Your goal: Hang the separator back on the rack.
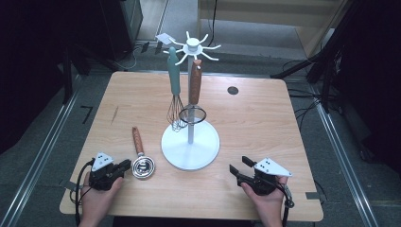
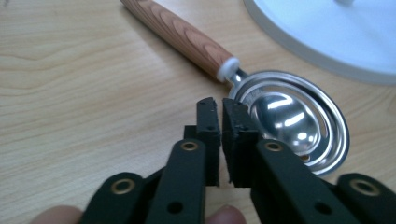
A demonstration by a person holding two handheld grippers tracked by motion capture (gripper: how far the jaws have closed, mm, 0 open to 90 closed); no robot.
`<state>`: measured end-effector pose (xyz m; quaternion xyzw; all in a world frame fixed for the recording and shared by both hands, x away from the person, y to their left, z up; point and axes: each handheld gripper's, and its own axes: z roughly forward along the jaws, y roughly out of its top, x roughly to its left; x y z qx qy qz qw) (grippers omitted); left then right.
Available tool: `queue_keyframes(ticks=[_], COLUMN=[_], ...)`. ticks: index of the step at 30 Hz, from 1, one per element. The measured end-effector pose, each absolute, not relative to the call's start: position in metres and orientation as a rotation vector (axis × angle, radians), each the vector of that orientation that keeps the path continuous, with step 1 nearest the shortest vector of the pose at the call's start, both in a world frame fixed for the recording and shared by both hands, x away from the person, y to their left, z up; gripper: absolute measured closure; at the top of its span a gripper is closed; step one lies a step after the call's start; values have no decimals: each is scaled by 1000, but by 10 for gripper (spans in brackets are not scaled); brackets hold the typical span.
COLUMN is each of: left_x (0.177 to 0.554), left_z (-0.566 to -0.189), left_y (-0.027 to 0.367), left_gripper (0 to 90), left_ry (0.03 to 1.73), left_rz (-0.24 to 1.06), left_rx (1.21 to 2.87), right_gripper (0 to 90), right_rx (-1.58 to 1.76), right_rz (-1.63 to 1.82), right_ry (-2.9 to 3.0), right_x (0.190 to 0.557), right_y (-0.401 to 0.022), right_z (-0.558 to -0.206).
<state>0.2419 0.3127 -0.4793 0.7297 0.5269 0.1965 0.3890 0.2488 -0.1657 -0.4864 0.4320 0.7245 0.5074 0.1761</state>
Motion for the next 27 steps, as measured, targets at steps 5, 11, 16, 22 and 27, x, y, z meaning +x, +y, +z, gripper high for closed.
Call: queue_keyframes(ticks=[5, 11, 16, 22, 27], left_x=[248, 250, 249, 244, 238], left_z=[-484, -487, -487, -487, -487], left_y=[306, 297, 296, 288, 279], left_gripper=[658, 672, 704, 709, 708], left_ry=[1294, 1283, 1284, 1266, 1248], left_rz=[449, 436, 420, 408, 394], left_rx=[1879, 1934, 1937, 1951, 1961], right_gripper=[391, 391, 393, 393, 393], right_rx=[1219, 1208, 1204, 1179, 1164], right_rz=[1438, 1445, 1453, 1460, 1471], right_ry=[2059, 2070, 2081, 2096, 2104], right_x=[250, 249, 248, 247, 245], right_y=[-164, -161, -157, -151, -146], right_z=[-487, -487, -486, -486, -485])
